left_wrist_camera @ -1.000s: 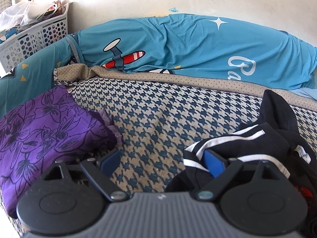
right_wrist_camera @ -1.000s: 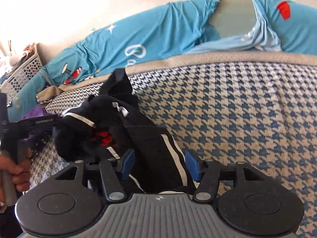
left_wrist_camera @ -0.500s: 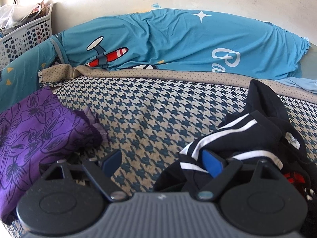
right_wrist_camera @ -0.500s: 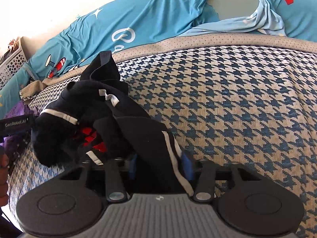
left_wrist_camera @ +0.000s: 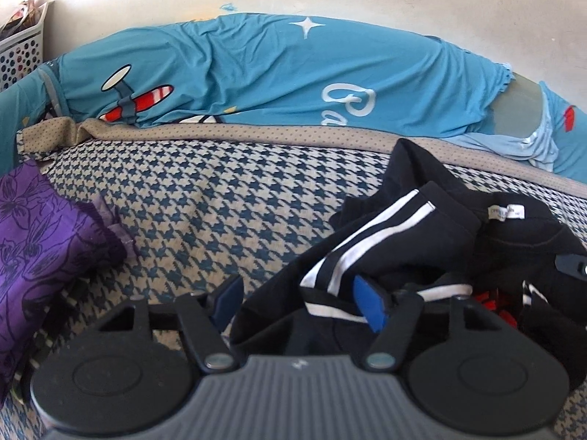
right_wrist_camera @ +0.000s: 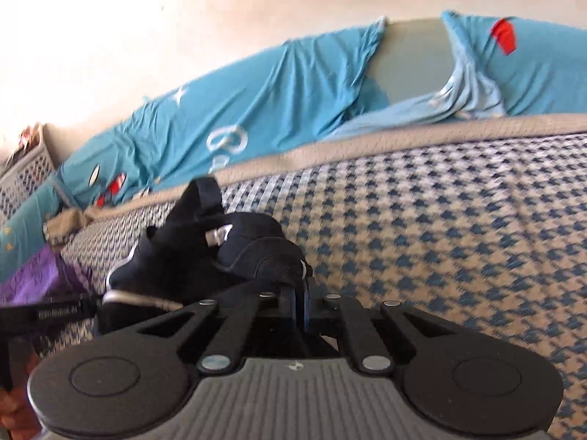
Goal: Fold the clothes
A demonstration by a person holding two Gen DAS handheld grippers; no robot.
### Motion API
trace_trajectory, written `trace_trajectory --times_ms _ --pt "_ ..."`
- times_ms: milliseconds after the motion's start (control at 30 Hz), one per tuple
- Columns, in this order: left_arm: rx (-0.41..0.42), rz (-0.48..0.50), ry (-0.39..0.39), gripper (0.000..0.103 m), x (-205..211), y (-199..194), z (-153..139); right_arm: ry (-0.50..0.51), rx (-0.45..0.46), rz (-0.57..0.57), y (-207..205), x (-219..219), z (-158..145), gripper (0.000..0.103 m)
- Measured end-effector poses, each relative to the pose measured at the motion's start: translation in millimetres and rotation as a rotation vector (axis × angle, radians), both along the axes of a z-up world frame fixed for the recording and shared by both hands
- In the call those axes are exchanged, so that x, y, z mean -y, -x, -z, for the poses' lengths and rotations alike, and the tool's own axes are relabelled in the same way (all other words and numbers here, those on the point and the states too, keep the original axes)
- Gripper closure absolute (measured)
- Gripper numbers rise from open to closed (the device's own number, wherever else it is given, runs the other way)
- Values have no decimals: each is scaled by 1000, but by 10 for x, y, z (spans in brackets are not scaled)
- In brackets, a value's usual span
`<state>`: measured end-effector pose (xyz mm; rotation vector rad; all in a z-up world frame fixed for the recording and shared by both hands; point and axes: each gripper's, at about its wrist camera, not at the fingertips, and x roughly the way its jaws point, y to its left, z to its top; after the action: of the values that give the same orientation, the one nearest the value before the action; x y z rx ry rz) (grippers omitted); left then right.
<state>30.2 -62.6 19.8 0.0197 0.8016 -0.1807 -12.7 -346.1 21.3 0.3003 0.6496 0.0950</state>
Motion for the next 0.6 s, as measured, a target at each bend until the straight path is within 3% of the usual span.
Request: trace_trajectory --times_ms 167,233,400,600 --pt "8 146 94 34 192 142 -79 58 66 140 127 239 -187 98" --pt "31 181 108 25 261 210 -124 90 61 210 159 337 -190 98" --pt "82 239 150 20 373 304 -199 153 -41 378 172 598 -76 98" --pt "93 230 162 17 427 301 -185 155 -111 408 179 721 3 94"
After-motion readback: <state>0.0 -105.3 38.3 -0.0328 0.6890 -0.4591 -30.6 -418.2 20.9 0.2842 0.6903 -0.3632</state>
